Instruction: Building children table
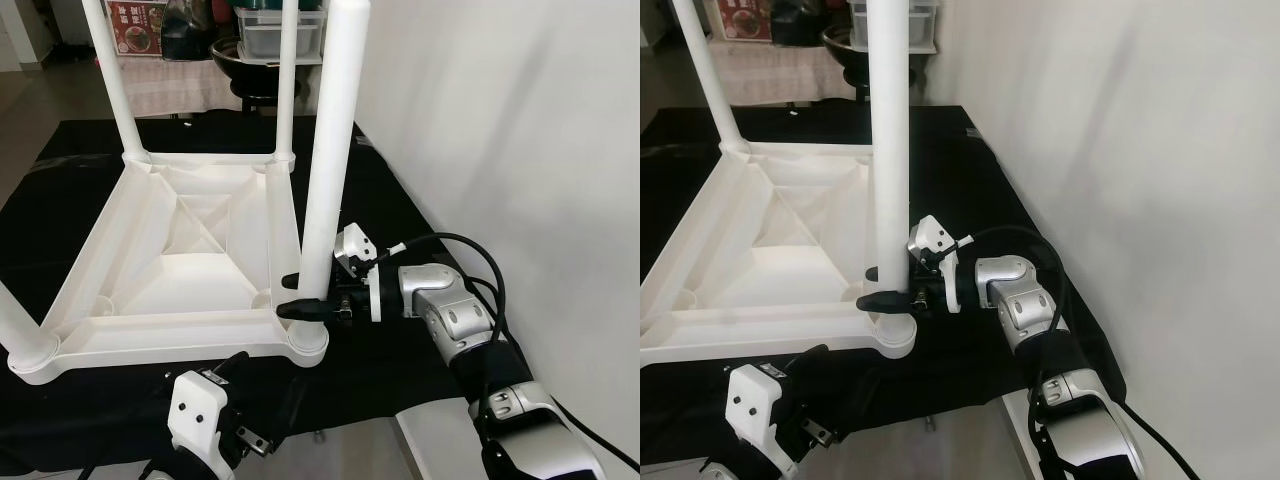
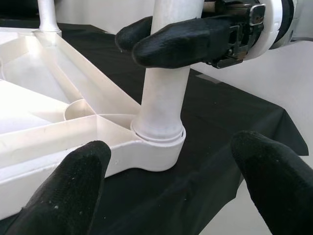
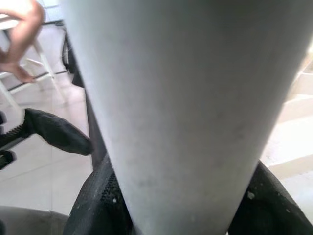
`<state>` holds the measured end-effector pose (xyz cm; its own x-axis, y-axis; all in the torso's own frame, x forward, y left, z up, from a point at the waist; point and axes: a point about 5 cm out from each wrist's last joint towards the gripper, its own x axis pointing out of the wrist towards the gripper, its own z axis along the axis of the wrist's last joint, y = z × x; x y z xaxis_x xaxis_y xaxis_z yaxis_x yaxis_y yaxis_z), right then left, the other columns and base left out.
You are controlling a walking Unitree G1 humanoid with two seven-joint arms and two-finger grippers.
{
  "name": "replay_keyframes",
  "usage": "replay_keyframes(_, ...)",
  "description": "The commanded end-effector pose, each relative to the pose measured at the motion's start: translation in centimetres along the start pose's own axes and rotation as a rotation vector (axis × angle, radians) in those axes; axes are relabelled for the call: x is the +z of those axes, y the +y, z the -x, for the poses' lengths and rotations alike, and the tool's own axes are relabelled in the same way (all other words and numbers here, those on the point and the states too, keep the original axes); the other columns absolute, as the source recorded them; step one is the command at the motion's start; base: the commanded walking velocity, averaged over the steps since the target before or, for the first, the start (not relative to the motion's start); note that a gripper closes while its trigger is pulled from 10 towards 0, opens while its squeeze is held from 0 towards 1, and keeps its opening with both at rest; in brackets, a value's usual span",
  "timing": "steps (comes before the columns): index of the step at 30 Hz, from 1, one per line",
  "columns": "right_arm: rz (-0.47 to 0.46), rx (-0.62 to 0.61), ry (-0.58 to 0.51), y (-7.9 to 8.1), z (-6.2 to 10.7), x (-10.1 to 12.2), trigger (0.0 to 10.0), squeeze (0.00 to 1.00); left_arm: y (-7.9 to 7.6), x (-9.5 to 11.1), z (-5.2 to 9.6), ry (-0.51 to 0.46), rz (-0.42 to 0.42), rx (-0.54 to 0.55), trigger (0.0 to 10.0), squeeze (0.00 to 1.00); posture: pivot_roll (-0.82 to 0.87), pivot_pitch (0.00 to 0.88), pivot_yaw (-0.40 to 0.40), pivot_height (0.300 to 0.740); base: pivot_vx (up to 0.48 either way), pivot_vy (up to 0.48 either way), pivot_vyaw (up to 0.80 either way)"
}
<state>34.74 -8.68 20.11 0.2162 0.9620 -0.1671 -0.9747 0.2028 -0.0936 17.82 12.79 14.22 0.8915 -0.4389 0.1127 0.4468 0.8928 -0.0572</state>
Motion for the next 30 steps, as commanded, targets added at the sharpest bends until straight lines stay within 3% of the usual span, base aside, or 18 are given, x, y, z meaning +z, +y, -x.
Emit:
replay_keyframes(1,-0.016,-0.079,-0.006,-0.5,0.6,0.0,0.0,0.00,-0.2,-0.1,0.1,0.012,0.000,-0.002,10.0,0.00,0.05,0.137,-0.103,0.740,0.000,0.000,0.00)
replay_keyframes(2,-0.016,-0.079,-0.006,-0.5,0.6,0.0,0.0,0.00,-0.2,-0.1,0.1,0.012,0.000,-0.002,10.0,0.00,0.05,0.137,-0.103,0.740,0.000,0.000,0.00)
replay_keyframes(3,-0.031,-0.163,-0.025,-0.3,1.1,-0.1,0.0,0.00,-0.2,-0.1,0.1,0.011,0.001,-0.001,10.0,0.00,0.04,0.136,-0.109,0.740,0.000,0.000,0.00)
replay_keyframes(4,-0.084,-0.530,-0.049,-0.4,1.2,-0.8,0.0,0.00,-0.2,-0.1,0.1,0.010,0.000,0.000,10.0,0.00,0.04,0.134,-0.122,0.740,0.000,0.000,0.00)
replay_keyframes(6,-0.084,-0.530,-0.049,-0.4,1.2,-0.8,0.0,0.00,-0.2,-0.1,0.1,0.010,0.000,0.000,10.0,0.00,0.04,0.134,-0.122,0.740,0.000,0.000,0.00)
replay_keyframes(7,-0.156,-0.826,-0.038,0.9,1.8,-2.2,0.0,0.00,-0.1,-0.1,0.1,0.010,-0.002,0.000,10.0,0.00,0.04,0.131,-0.124,0.740,0.000,0.000,0.00)
replay_keyframes(8,-0.156,-0.826,-0.038,0.9,1.8,-2.2,0.0,0.00,-0.1,-0.1,0.1,0.010,-0.002,0.000,10.0,0.00,0.04,0.131,-0.124,0.740,0.000,0.000,0.00)
replay_keyframes(9,-0.187,-0.956,-0.029,2.9,1.4,-2.9,0.0,0.00,0.0,-0.2,0.0,0.010,-0.005,0.001,10.0,0.00,0.04,0.128,-0.105,0.740,0.000,0.000,0.00)
replay_keyframes(10,-0.200,-1.007,-0.030,4.2,1.0,-3.1,0.0,0.00,0.1,-0.2,0.0,0.011,-0.007,0.002,10.0,0.00,0.03,0.124,-0.101,0.740,0.000,0.000,0.00)
replay_keyframes(13,-0.200,-1.007,-0.030,4.2,1.0,-3.1,0.0,0.00,0.1,-0.2,0.0,0.011,-0.007,0.002,10.0,0.00,0.03,0.124,-0.101,0.740,0.000,0.000,0.00)
replay_keyframes(15,-0.197,-0.919,-0.056,4.9,-0.8,-2.7,0.0,0.00,0.3,-0.3,-0.2,0.013,-0.010,0.001,10.0,0.00,0.03,0.105,-0.102,0.740,0.000,0.000,0.00)
replay_keyframes(16,-0.212,-0.881,-0.063,4.6,-1.4,-2.5,3.5,0.00,0.4,-0.3,-0.3,0.012,-0.011,0.000,10.0,0.00,0.03,0.103,-0.104,0.740,0.000,0.000,0.00)
replay_keyframes(17,-0.212,-0.881,-0.063,4.6,-1.4,-2.5,3.5,0.00,0.4,-0.3,-0.3,0.012,-0.011,0.000,10.0,0.00,0.03,0.103,-0.104,0.740,0.000,0.000,0.00)
replay_keyframes(18,-0.222,-0.855,-0.067,4.5,-1.8,-2.3,9.5,0.00,0.4,-0.3,-0.4,0.012,-0.012,0.000,10.0,0.00,0.03,0.103,-0.104,0.740,0.000,0.000,0.00)
replay_keyframes(21,-0.232,-0.833,-0.065,4.5,-2.0,-2.2,9.5,0.00,0.5,-0.3,-0.4,0.010,-0.013,0.001,10.0,0.00,0.03,0.103,-0.104,0.740,0.000,0.000,0.00)
replay_keyframes(25,-0.224,-0.714,-0.119,4.5,-2.3,-0.8,10.0,0.00,0.6,-0.3,-0.4,0.008,-0.016,0.009,10.0,0.00,0.05,0.108,-0.100,0.740,0.000,0.000,0.00)
replay_keyframes(26,-0.211,-0.585,-0.173,4.4,-1.6,0.4,10.0,1.00,0.6,-0.3,-0.4,0.009,-0.019,0.012,10.0,0.00,0.05,0.109,-0.102,0.740,0.000,0.000,0.00)
replay_keyframes(30,-0.198,-0.489,-0.191,4.3,-1.0,0.8,10.0,1.00,0.7,-0.2,-0.3,0.009,-0.020,0.012,10.0,0.00,0.05,0.111,-0.101,0.740,0.000,0.000,0.00)
